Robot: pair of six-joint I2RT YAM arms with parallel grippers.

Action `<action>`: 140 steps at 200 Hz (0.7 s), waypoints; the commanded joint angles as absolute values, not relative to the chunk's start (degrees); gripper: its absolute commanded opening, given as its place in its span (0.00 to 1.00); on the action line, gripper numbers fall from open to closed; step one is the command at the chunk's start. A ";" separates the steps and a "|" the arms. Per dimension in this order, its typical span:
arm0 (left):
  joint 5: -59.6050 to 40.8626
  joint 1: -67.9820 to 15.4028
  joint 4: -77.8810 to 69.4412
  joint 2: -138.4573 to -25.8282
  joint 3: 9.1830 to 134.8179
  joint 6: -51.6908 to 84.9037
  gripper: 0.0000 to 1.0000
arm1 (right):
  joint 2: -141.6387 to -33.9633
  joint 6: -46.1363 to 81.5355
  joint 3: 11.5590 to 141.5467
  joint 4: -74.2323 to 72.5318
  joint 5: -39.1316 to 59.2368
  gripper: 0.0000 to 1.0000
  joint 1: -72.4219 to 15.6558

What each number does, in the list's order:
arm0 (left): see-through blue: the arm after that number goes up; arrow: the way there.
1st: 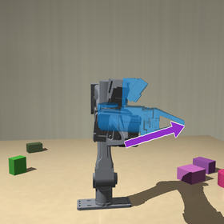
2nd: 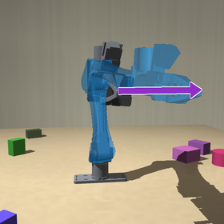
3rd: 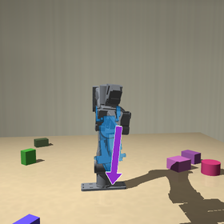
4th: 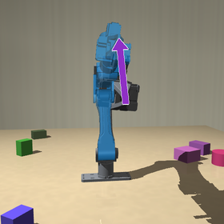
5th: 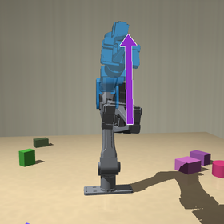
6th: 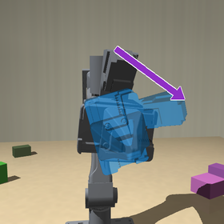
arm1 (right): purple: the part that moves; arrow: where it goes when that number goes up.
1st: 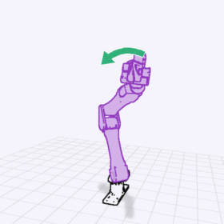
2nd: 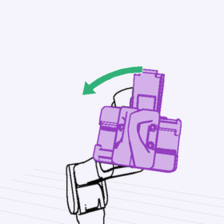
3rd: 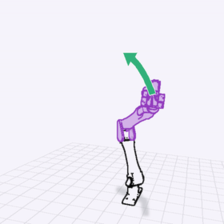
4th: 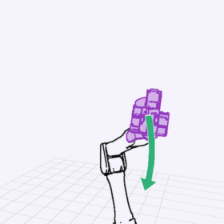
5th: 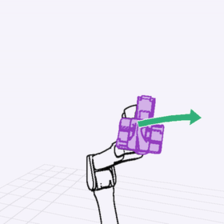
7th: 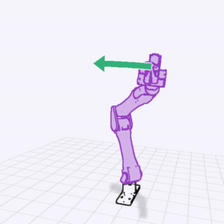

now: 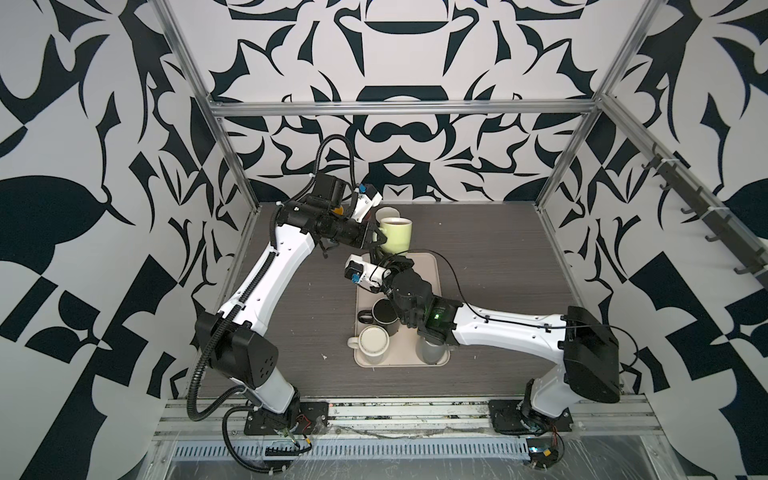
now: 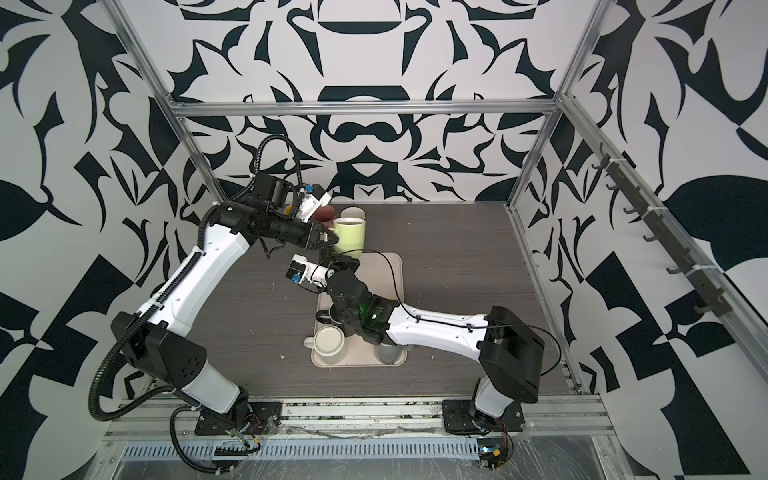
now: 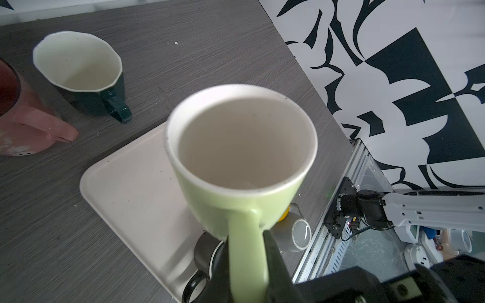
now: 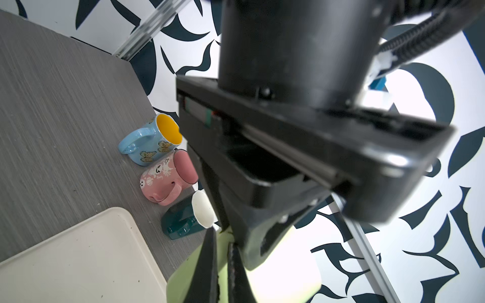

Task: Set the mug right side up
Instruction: 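Hand the light-green mug from the right gripper to the left gripper, then lower the light-green mug beside the dark green mug with the left gripper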

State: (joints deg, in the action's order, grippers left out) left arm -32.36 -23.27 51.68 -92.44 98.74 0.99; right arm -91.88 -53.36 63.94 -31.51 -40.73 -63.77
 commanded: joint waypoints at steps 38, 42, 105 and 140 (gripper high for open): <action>-32.10 -23.65 42.30 -88.89 94.57 5.33 0.00 | -86.80 -50.00 64.57 -35.43 -44.06 0.02 -63.52; -31.87 -23.70 41.68 -88.79 94.42 5.44 0.00 | -86.37 -49.52 64.25 -35.05 -44.33 0.04 -63.54; -28.95 -23.68 33.97 -87.64 93.78 7.64 0.00 | -78.29 -39.14 58.25 -28.62 -48.78 0.27 -63.54; -27.57 -23.84 28.04 -87.15 92.12 8.67 0.00 | -72.92 -25.54 57.44 -18.75 -49.76 0.33 -63.06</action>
State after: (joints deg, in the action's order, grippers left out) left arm -27.55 -23.55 37.41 -90.59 93.21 7.60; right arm -77.08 -38.52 57.30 -25.54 -47.42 -63.66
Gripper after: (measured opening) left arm 0.159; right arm 0.316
